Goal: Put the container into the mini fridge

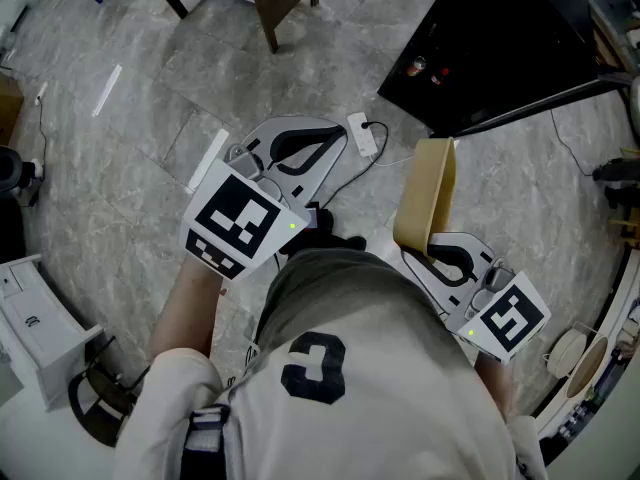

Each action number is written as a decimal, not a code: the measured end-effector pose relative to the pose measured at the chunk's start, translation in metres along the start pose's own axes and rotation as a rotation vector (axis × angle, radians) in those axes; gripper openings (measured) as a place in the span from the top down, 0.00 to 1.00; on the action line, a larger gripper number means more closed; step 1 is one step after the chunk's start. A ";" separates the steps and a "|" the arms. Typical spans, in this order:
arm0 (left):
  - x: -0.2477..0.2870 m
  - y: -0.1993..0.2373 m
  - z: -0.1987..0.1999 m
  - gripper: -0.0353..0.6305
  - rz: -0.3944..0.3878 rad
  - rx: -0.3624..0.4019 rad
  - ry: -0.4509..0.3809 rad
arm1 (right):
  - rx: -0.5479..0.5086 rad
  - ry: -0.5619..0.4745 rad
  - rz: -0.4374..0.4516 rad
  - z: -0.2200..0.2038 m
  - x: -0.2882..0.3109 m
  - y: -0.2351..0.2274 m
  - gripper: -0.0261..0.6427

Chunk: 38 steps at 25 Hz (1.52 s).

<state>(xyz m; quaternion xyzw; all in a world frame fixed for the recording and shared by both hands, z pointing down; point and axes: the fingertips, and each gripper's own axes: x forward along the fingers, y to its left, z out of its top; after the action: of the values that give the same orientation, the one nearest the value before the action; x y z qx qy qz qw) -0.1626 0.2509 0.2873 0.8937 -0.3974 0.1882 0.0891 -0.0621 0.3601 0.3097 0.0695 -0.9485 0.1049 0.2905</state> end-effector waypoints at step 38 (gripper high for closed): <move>0.063 0.020 -0.027 0.86 -0.165 0.086 0.098 | 0.058 0.041 -0.150 0.021 0.048 -0.056 0.92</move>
<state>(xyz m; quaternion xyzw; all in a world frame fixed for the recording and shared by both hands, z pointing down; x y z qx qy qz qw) -0.1459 0.2037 0.3375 0.9161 -0.3092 0.2406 0.0849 -0.1021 0.2975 0.3293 0.1466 -0.9311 0.1117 0.3148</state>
